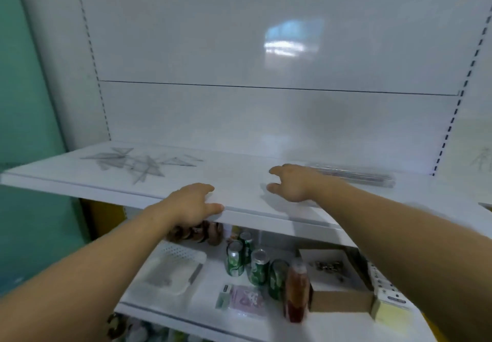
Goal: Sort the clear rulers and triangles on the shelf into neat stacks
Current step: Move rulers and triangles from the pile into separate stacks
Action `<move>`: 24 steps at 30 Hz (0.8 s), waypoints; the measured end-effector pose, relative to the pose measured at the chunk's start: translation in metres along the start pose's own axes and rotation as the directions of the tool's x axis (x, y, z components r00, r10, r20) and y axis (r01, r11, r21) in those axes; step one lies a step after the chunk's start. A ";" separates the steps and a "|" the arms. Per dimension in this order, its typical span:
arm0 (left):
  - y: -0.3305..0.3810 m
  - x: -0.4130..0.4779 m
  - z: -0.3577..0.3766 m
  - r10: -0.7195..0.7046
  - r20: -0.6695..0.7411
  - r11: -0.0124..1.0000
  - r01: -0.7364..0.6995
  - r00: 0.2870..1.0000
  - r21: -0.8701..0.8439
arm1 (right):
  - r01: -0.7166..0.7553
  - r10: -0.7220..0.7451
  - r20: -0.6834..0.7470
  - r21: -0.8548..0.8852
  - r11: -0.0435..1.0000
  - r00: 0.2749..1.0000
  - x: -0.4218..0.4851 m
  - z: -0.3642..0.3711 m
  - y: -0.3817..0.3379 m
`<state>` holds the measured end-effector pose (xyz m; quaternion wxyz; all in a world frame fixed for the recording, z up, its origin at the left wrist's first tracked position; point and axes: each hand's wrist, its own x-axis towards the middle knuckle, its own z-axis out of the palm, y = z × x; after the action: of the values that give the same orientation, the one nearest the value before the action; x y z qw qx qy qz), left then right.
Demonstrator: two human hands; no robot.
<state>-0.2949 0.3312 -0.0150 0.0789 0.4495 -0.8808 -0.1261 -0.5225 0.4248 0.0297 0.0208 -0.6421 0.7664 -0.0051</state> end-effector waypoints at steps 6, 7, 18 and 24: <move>-0.114 -0.007 -0.039 -0.098 -0.006 0.995 0.098 0.995 -0.010 | 0.089 -0.091 0.038 0.044 0.995 0.995 0.074 0.003 -0.109; -0.130 -0.006 -0.044 -0.111 -0.011 0.994 0.111 0.994 0.006 | 0.099 -0.101 0.037 0.049 0.994 0.994 0.083 0.003 -0.123; -0.266 0.009 -0.086 -0.196 -0.081 0.980 0.197 0.977 0.010 | 0.134 -0.136 0.054 0.042 0.990 0.989 0.202 0.013 -0.261; -0.312 0.050 -0.105 -0.253 -0.140 0.966 0.257 0.957 0.011 | 0.139 -0.142 0.076 0.048 0.989 0.987 0.273 0.020 -0.286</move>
<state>-0.0565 0.0986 -0.0045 0.1160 0.5682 -0.8095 -0.0911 -0.2882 0.1063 0.0127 0.0643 -0.6936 0.7175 0.0025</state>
